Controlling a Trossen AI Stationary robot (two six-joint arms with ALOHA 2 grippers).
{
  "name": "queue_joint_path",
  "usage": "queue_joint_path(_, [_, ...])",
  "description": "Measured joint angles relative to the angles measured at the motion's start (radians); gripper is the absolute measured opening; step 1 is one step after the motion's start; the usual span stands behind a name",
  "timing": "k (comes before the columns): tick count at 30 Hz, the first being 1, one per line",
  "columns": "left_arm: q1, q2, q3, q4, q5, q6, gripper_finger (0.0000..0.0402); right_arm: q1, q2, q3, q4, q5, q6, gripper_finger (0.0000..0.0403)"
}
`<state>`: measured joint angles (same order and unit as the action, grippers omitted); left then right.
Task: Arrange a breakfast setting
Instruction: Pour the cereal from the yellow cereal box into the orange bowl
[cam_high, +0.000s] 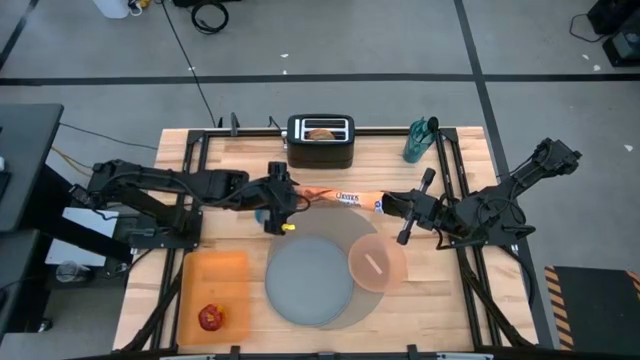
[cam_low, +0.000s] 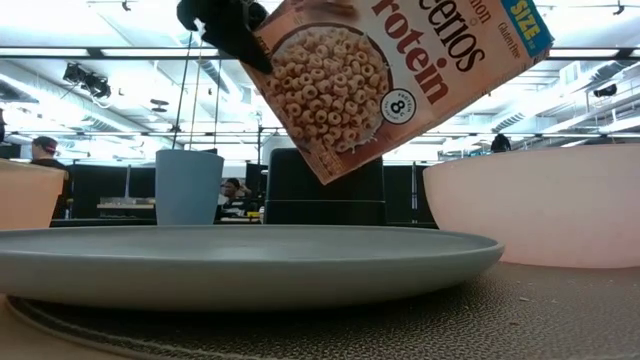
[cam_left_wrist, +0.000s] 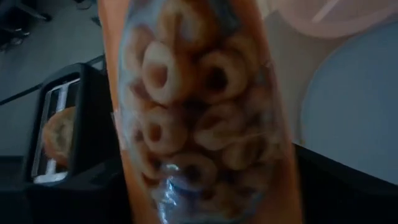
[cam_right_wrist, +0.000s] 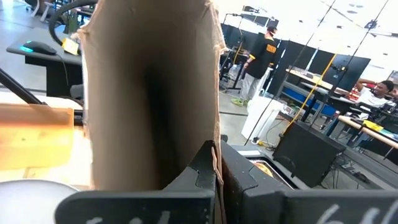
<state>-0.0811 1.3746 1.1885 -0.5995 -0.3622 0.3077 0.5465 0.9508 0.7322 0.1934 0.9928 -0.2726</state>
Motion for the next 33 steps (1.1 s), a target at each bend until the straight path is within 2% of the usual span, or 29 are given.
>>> queue_joint_path(5, [-0.001, 0.0, 0.0, -0.001, 0.053, 0.003, 0.0288, 0.0, 0.0, 0.0, 0.003, -0.004, 0.0, 0.0007])
queue_joint_path(14, [-0.002, 0.0, 0.0, -0.013, 0.06, 0.006, 0.0216, 0.0, 0.0, 0.0, 0.003, -0.02, 0.0, 0.0007])
queue_joint_path(18, [-0.002, -0.007, 0.0, -0.02, 0.063, 0.019, 0.0213, 0.0, 0.0, 0.0, 0.001, -0.027, 0.004, 0.0007])
queue_joint_path(23, [0.005, -0.015, 0.047, -0.101, 0.104, 0.022, 0.0213, 0.001, 0.0, 0.0, 0.001, -0.108, 0.037, 0.0018])
queue_joint_path(28, [0.015, -0.015, 0.108, -0.183, 0.147, 0.021, 0.0213, 0.003, -0.001, 0.001, -0.004, -0.18, 0.078, 0.0053])
queue_joint_path(33, [0.035, -0.015, 0.122, -0.216, 0.162, 0.022, 0.0213, 0.014, -0.001, 0.001, -0.023, -0.152, 0.094, 0.01])
